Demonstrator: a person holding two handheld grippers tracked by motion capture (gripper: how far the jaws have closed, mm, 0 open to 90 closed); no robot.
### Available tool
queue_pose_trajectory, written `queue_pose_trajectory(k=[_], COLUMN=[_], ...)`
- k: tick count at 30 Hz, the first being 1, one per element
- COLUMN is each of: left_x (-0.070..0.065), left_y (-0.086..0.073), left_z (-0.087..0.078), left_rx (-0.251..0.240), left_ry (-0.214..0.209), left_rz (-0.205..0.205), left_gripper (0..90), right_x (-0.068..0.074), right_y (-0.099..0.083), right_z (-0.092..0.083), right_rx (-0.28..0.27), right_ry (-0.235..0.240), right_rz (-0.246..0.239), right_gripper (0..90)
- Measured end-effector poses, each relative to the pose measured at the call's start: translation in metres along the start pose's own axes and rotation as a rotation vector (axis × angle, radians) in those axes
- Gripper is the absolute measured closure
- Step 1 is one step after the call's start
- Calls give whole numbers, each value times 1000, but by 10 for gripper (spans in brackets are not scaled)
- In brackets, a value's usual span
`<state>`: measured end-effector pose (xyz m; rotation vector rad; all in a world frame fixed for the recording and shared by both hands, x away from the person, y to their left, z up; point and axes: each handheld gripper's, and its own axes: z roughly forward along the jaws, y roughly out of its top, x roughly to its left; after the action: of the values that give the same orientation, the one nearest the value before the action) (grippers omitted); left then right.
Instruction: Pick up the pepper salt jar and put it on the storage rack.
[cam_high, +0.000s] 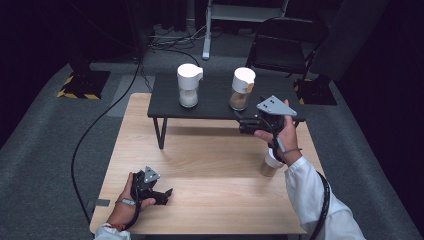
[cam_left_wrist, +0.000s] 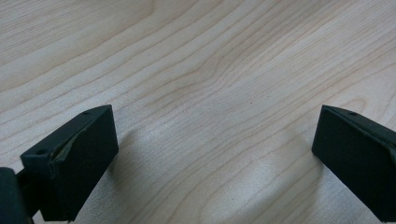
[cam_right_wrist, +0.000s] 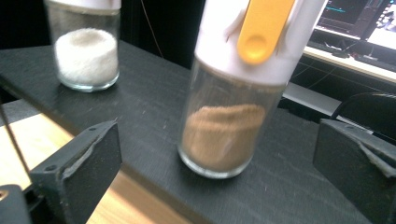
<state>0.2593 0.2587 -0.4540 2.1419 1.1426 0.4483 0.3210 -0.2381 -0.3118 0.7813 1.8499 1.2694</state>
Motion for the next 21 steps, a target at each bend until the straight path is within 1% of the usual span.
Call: queue_pose_trajectory(k=[4, 6, 9, 12, 16, 18, 20, 21], left_x=[0, 0, 0, 0, 0, 0, 0, 0], left_y=[0, 0, 0, 0, 0, 0, 0, 0], left_z=[0, 0, 0, 0, 0, 0, 0, 0], left_rx=[0, 0, 0, 0, 0, 0, 0, 0], left_ry=[0, 0, 0, 0, 0, 0, 0, 0], left_rz=[0, 0, 0, 0, 0, 0, 0, 0], left_gripper=[1, 1, 1, 1, 1, 1, 1, 1], right_x=[0, 2, 3, 4, 7, 8, 10, 11], right_y=[-9, -16, -21, -29, -39, -45, -50, -56], right_z=[-10, -17, -21, -27, -35, -39, -43, -47], right_rx=[-2, 2, 3, 1, 9, 9, 14, 17], right_ry=[17, 27, 37, 50, 53, 57, 55, 54], right_rz=[-1, -21, -28, -24, -50, -51, -62, -73], right_gripper=[11, 11, 11, 11, 11, 11, 11, 11])
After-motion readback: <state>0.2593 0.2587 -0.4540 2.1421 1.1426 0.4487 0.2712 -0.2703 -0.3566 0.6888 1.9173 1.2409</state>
